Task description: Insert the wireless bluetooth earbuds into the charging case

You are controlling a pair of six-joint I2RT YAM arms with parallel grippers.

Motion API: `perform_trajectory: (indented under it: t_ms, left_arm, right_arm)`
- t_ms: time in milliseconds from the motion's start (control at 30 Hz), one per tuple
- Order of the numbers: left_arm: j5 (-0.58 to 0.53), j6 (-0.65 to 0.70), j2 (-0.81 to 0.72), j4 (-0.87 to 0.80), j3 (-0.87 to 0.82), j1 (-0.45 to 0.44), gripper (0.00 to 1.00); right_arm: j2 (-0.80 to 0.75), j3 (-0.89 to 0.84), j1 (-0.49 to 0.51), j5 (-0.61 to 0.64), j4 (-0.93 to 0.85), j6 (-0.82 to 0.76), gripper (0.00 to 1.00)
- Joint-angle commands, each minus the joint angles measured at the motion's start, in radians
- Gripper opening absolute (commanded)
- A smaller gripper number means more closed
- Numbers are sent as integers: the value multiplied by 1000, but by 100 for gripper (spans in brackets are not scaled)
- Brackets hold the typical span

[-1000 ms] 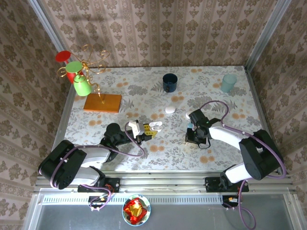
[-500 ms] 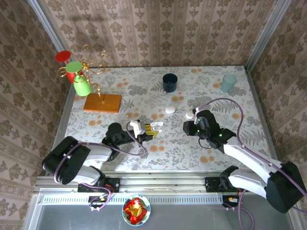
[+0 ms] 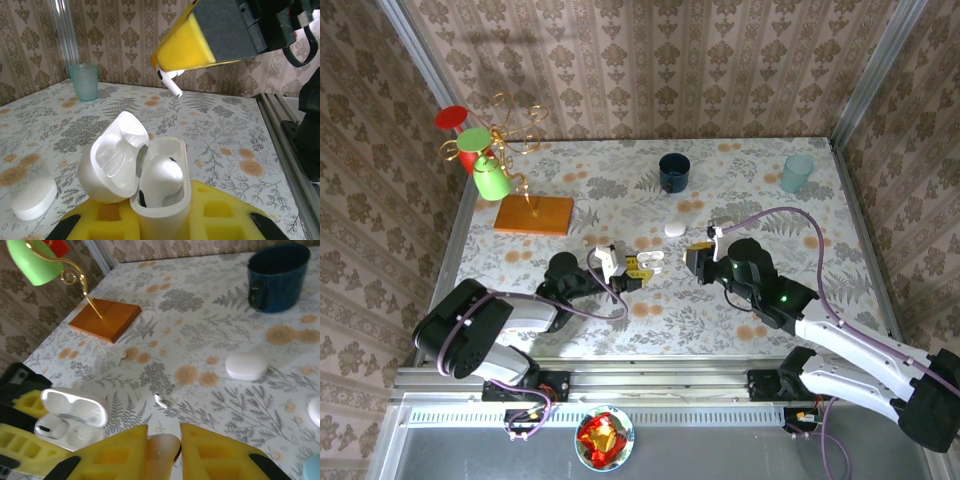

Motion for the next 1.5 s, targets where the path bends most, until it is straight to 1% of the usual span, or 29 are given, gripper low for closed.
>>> perform_trajectory:
  t_ms: [0, 233, 467, 833, 1067, 1200, 1367, 1467]
  left_arm:
    - [26, -36, 6, 45, 31, -6, 0]
    - [14, -51, 5, 46, 27, -6, 0]
    - [12, -63, -2, 46, 24, -5, 0]
    - [-18, -95, -20, 45, 17, -5, 0]
    - [-74, -144, -19, 46, 25, -4, 0]
    - [-75, -171, -16, 45, 37, -4, 0]
    - [-76, -173, -12, 46, 34, -4, 0]
    - [-74, -169, -11, 45, 31, -4, 0]
  right_arm:
    - [43, 69, 36, 65, 46, -61, 22]
    - [118, 128, 99, 85, 49, -97, 22]
    - [179, 152, 125, 92, 58, -112, 22]
    - [238, 139, 131, 117, 62, -132, 22]
    - [236, 123, 134, 109, 65, -129, 24]
    - [248, 122, 133, 100, 63, -128, 26]
    - [260, 137, 135, 88, 54, -129, 27]
    - [242, 141, 136, 88, 53, -117, 29]
